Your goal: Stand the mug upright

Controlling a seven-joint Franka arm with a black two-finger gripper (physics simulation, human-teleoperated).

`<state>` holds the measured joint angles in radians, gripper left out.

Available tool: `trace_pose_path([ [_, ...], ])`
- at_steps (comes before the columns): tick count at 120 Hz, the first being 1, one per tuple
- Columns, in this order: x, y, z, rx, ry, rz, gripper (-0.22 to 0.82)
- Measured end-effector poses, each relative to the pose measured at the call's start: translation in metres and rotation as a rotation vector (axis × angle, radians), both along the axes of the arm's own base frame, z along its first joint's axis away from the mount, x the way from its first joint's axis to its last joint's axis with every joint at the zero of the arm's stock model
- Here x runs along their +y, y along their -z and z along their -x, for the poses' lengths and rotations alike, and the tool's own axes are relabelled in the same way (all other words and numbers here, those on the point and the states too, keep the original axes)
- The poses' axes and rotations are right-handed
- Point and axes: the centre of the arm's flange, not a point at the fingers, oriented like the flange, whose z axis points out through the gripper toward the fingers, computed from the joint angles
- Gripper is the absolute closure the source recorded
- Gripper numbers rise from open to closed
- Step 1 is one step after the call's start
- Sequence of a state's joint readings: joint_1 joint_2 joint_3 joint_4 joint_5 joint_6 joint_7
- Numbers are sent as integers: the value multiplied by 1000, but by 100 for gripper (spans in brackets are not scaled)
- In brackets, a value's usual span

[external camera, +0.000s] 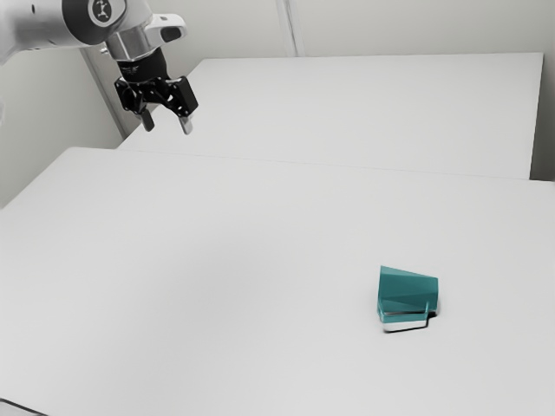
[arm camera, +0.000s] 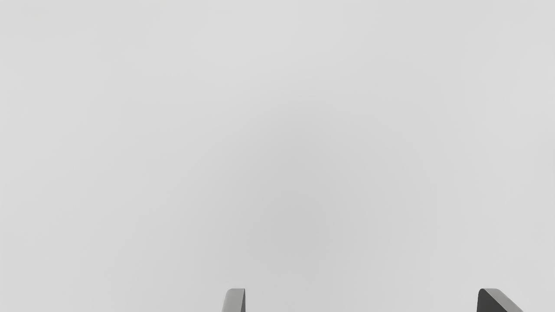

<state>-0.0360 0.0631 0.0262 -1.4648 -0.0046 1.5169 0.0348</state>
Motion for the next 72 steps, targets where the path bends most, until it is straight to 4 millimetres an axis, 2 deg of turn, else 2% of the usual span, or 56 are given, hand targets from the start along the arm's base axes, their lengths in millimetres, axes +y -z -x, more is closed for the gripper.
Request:
trace_pose_path([
  [28, -6, -1, 1, -5, 10, 10, 2],
  [72, -32, 66, -10, -25, 26, 214, 2],
])
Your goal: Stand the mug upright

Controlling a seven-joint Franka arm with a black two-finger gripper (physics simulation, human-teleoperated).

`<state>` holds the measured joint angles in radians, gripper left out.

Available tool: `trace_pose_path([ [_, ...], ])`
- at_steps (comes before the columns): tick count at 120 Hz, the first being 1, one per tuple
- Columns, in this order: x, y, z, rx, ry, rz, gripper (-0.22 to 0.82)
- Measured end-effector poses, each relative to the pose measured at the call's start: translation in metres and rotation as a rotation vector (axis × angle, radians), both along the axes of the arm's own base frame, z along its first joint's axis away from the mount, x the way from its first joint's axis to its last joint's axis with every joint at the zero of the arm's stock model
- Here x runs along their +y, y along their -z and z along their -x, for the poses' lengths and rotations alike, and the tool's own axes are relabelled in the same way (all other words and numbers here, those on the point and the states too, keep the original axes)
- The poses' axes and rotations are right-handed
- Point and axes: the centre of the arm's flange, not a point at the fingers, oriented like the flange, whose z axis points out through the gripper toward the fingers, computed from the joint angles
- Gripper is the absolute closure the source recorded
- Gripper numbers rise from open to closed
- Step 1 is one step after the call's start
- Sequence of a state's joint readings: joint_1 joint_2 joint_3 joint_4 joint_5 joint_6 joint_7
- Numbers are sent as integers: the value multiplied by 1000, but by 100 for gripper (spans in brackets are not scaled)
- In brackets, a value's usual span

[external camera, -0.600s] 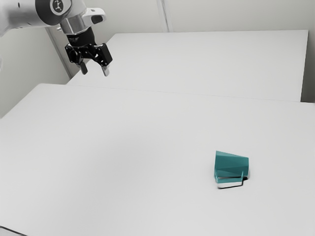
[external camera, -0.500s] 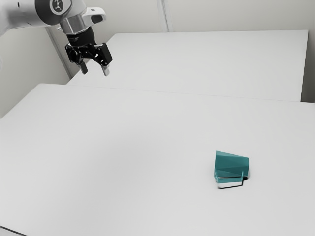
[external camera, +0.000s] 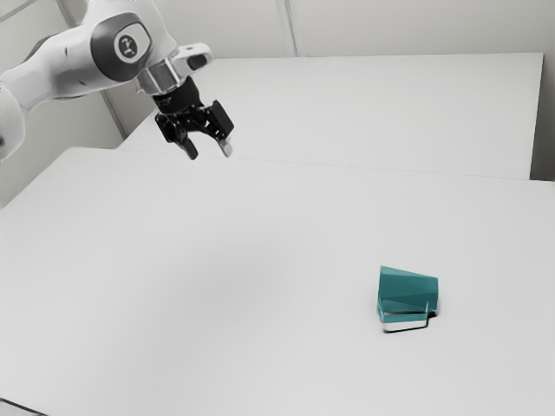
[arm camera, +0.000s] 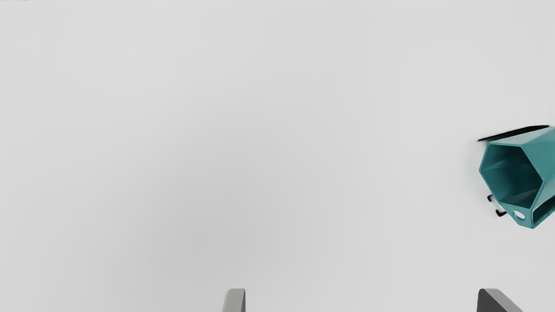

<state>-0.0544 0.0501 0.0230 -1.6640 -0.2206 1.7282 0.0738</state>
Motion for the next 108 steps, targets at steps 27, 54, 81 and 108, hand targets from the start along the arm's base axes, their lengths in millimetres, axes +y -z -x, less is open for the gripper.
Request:
trace_pose_path([
  [27, -22, 34, -4, -37, 20, 139, 3],
  [54, -38, 74, -1, -63, 50, 277, 3],
  [81, -54, 111, 8, -63, 64, 423, 3],
  [108, -88, 133, 20, -57, 134, 490, 3],
])
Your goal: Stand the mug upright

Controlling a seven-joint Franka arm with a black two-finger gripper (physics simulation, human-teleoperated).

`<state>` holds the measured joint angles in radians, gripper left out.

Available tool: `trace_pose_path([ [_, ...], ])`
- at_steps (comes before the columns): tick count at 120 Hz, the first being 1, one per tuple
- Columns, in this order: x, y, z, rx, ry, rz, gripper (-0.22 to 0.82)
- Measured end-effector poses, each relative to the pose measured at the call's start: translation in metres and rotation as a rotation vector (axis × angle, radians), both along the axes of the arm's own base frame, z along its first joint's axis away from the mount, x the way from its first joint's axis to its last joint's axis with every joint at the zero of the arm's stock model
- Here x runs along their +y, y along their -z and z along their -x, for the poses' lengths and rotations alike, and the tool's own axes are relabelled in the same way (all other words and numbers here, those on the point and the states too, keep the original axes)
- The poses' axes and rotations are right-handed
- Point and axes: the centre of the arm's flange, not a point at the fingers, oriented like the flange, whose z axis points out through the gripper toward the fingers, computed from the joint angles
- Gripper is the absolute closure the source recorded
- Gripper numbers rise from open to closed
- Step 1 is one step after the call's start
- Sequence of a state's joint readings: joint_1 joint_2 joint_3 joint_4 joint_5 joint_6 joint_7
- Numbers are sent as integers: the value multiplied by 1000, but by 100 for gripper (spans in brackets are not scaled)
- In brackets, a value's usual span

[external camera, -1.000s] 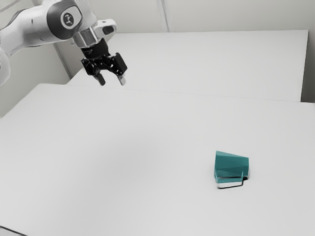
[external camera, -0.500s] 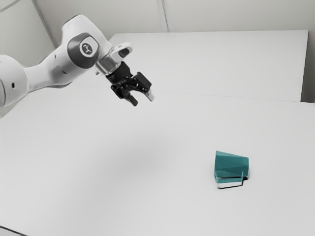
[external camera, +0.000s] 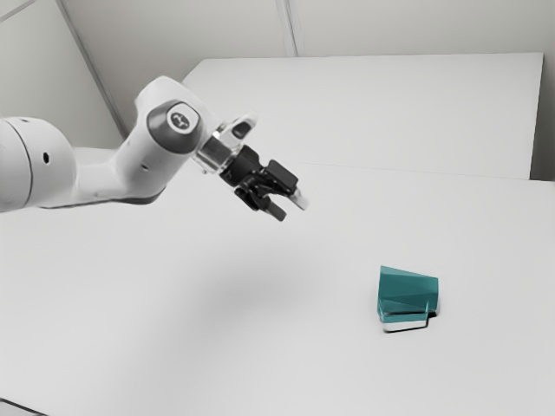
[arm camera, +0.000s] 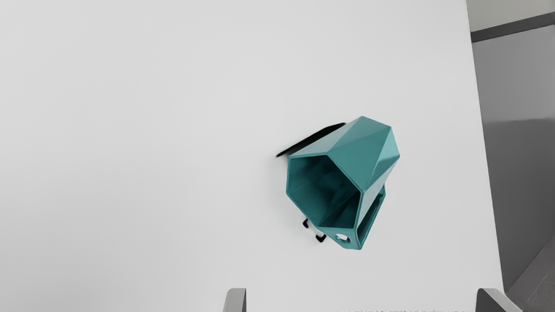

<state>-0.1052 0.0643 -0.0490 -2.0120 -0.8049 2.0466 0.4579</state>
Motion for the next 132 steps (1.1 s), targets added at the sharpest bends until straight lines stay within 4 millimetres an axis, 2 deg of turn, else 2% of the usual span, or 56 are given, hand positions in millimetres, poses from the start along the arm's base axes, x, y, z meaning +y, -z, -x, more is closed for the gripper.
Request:
trace_pose_path([
  [24, -16, 21, 11, 10, 27, 41, 3],
  [44, -37, 39, 17, 17, 48, 66, 3],
  [75, -61, 65, 18, 28, 57, 102, 3],
  [104, -75, 85, 16, 16, 34, 170, 3],
  [132, -91, 114, 15, 8, 21, 238, 3],
])
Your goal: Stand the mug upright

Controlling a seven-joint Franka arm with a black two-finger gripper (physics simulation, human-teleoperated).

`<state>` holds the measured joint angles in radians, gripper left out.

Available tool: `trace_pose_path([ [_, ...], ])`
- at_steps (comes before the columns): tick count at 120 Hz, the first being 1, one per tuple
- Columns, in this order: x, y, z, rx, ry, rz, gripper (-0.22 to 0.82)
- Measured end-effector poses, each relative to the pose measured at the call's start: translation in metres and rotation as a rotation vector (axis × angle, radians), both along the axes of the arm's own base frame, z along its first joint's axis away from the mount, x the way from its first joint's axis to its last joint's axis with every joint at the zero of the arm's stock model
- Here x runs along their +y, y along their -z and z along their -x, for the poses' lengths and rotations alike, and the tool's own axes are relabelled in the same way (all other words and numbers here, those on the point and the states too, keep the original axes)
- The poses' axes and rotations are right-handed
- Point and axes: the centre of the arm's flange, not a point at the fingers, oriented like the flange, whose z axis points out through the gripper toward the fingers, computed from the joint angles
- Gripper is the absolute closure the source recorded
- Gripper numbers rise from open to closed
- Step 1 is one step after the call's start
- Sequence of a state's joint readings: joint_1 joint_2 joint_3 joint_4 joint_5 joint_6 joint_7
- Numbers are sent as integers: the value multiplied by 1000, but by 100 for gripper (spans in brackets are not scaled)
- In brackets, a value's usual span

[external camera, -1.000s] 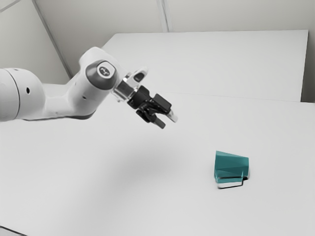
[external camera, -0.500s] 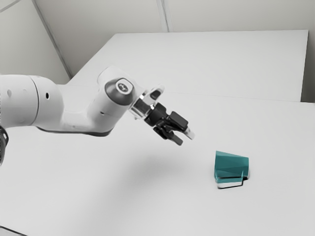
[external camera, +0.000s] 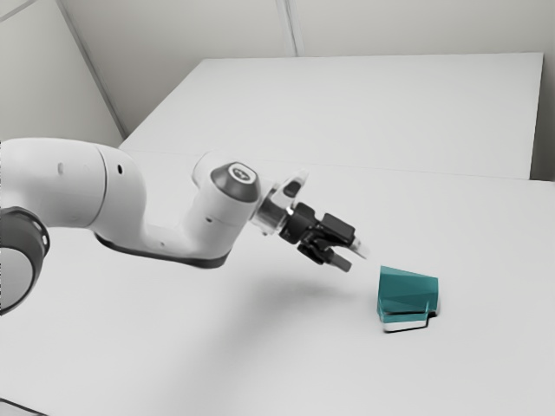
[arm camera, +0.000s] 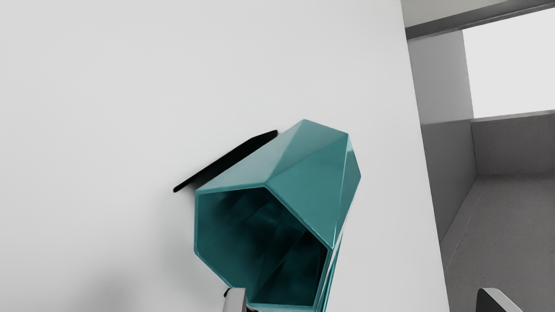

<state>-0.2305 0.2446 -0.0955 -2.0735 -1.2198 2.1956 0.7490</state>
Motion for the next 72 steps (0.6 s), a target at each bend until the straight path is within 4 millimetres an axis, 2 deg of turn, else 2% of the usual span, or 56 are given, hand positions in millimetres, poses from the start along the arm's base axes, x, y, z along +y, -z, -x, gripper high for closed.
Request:
trace_pose_path([
  [30, -16, 25, -2, -23, 14, 34, 3],
  [72, -46, 46, -4, -67, 74, 51, 3],
])
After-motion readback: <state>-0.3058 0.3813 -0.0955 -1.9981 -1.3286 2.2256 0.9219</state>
